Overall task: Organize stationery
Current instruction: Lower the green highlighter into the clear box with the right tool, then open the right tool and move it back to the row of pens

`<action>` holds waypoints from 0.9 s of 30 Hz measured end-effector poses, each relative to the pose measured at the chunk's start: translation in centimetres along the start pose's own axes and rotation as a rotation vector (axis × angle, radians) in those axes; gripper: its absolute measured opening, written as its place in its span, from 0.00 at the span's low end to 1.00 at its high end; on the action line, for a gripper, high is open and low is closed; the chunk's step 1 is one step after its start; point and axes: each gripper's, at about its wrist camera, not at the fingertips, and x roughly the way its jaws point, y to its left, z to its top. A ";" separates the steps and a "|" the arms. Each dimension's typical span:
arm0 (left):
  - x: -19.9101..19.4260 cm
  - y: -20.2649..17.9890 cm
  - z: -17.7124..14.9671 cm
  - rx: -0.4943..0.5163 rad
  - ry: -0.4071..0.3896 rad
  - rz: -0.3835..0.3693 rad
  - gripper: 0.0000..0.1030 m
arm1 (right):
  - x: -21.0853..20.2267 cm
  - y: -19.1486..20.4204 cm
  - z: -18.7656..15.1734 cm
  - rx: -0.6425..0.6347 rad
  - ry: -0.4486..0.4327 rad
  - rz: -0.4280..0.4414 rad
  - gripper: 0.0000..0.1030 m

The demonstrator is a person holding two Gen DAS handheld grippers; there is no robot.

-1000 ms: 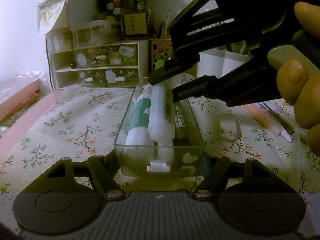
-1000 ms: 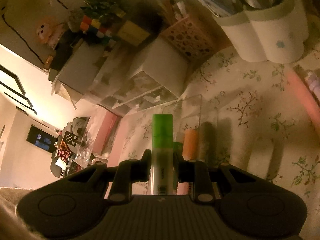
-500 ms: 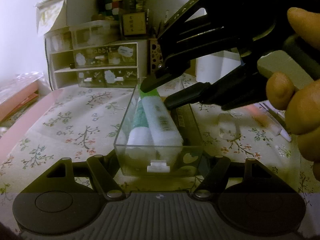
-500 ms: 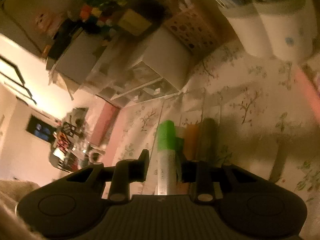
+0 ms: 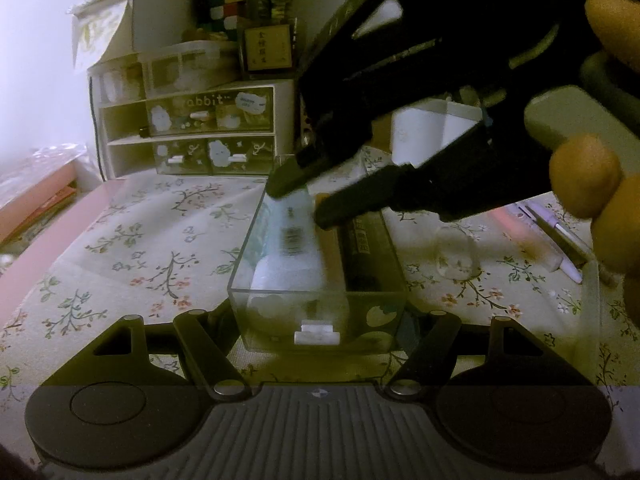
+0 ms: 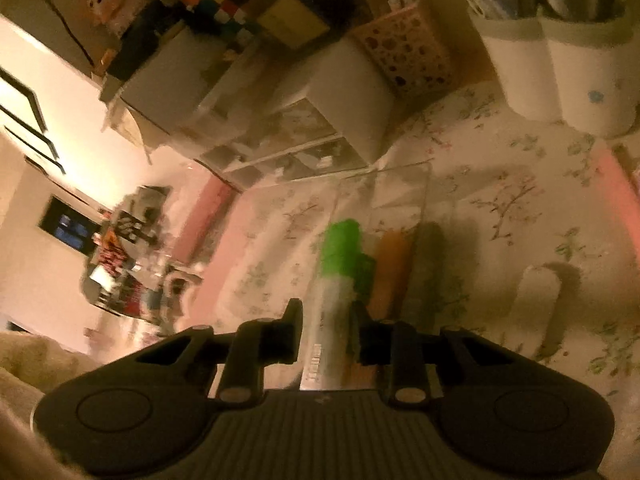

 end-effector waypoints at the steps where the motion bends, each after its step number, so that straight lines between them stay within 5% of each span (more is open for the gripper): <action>1: 0.0 0.0 0.0 0.000 0.000 0.000 0.71 | -0.1 -0.1 0.1 0.018 -0.004 0.017 0.26; 5: 0.0 0.0 0.0 0.000 0.000 0.000 0.71 | -0.1 0.1 0.1 -0.011 -0.002 -0.044 0.25; 18: 0.0 0.0 0.1 0.001 0.001 -0.003 0.71 | -0.9 -0.3 -0.4 -0.028 -0.005 -0.012 0.16; 23: 0.0 0.0 0.1 0.002 0.002 -0.002 0.70 | -4.1 -0.9 -0.3 -0.040 -0.102 -0.044 0.17; 27: 0.0 -0.3 0.1 0.014 0.001 0.011 0.70 | -7.6 -3.1 -0.5 -0.031 -0.211 -0.155 0.20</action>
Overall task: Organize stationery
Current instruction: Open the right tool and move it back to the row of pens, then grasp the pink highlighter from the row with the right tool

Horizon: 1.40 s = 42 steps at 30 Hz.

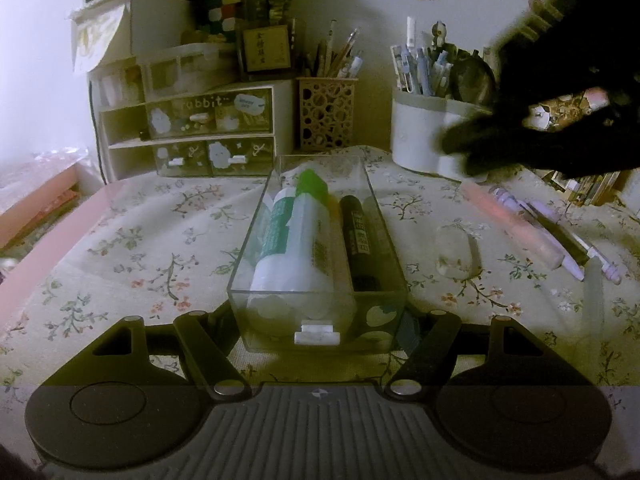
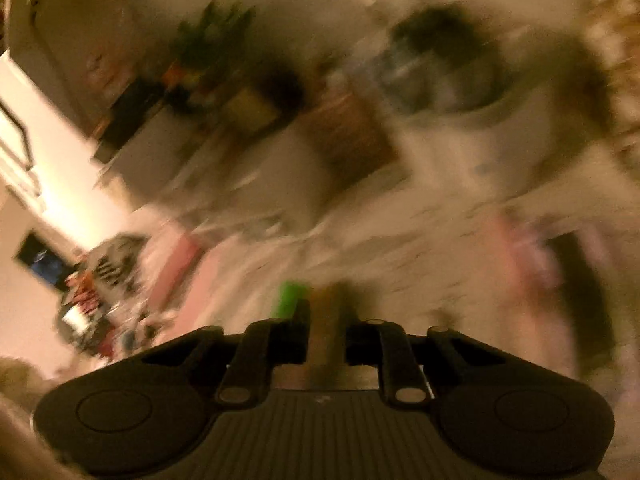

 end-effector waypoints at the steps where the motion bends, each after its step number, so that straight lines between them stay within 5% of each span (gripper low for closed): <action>1: 0.0 0.0 0.0 -0.001 0.000 0.000 0.70 | -0.6 -0.8 0.1 0.002 -0.017 -0.044 0.22; 11: -0.1 0.4 0.0 -0.007 0.000 -0.012 0.70 | -1.8 -3.8 -1.2 -0.031 -0.020 -0.260 0.34; 22: -0.2 0.4 0.0 -0.007 0.001 -0.015 0.70 | 1.2 -2.6 -1.0 -0.339 0.022 -0.380 0.34; 29: -0.2 0.4 0.0 -0.007 0.001 -0.015 0.70 | 4.0 -3.3 0.1 -0.358 0.069 -0.387 0.33; 32: -0.2 0.4 0.0 -0.008 0.001 -0.015 0.70 | 4.0 -3.6 0.8 -0.307 0.065 -0.374 0.19; 42: -0.2 0.4 0.0 -0.008 0.001 -0.015 0.70 | 3.0 -4.7 0.4 -0.103 0.035 -0.276 0.18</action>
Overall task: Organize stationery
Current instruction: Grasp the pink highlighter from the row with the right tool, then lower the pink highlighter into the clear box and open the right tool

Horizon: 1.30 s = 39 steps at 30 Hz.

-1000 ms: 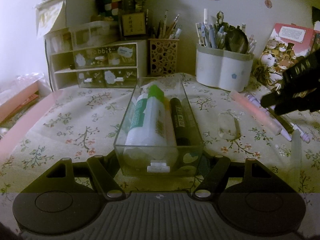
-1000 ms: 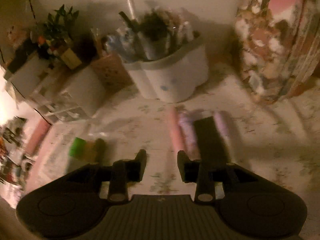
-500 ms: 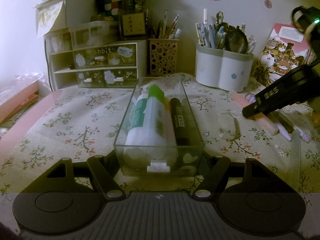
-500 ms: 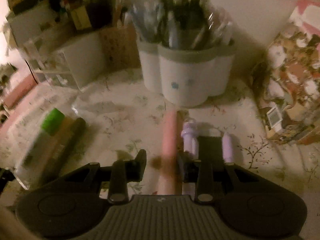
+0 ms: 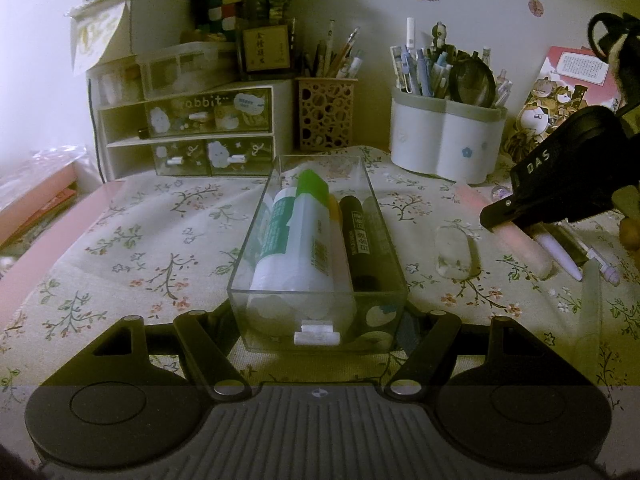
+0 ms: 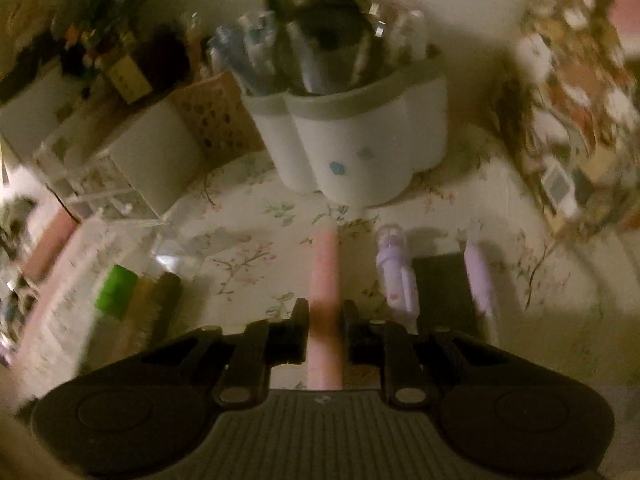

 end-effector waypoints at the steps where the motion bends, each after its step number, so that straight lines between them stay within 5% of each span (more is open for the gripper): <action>1: 0.0 0.0 0.0 0.000 0.000 0.000 0.70 | -0.1 -0.2 -0.1 0.027 0.003 0.015 0.18; 10: 0.0 0.0 0.0 -0.001 0.000 0.000 0.70 | -1.4 -1.0 -1.1 0.271 0.008 0.190 0.18; 39: -0.1 0.0 0.1 -0.002 0.002 -0.003 0.70 | -1.9 4.0 -1.2 0.276 0.001 0.288 0.18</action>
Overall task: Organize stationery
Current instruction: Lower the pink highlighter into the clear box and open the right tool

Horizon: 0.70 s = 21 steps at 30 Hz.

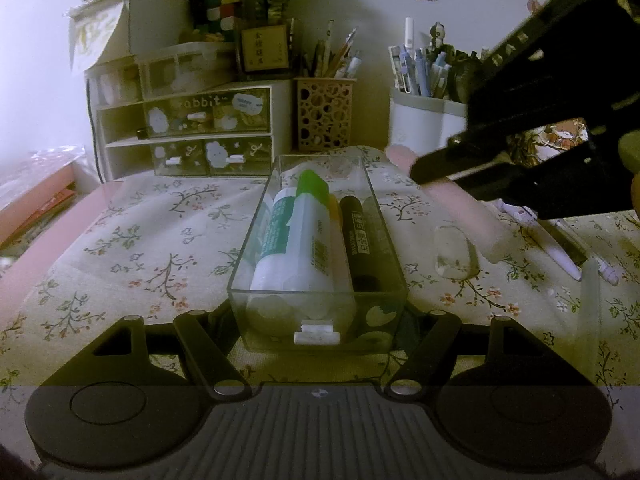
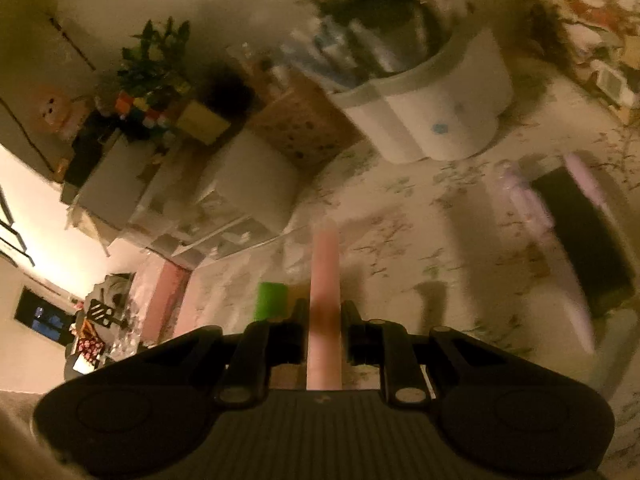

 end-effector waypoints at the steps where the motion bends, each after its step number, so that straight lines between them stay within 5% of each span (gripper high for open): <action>1: 0.0 0.0 0.0 0.000 0.000 0.000 0.70 | 0.1 0.3 -0.1 -0.003 0.000 0.001 0.18; 21: -0.1 -0.2 0.0 -0.002 -0.003 -0.005 0.70 | 2.2 3.5 0.5 -0.021 0.068 0.011 0.18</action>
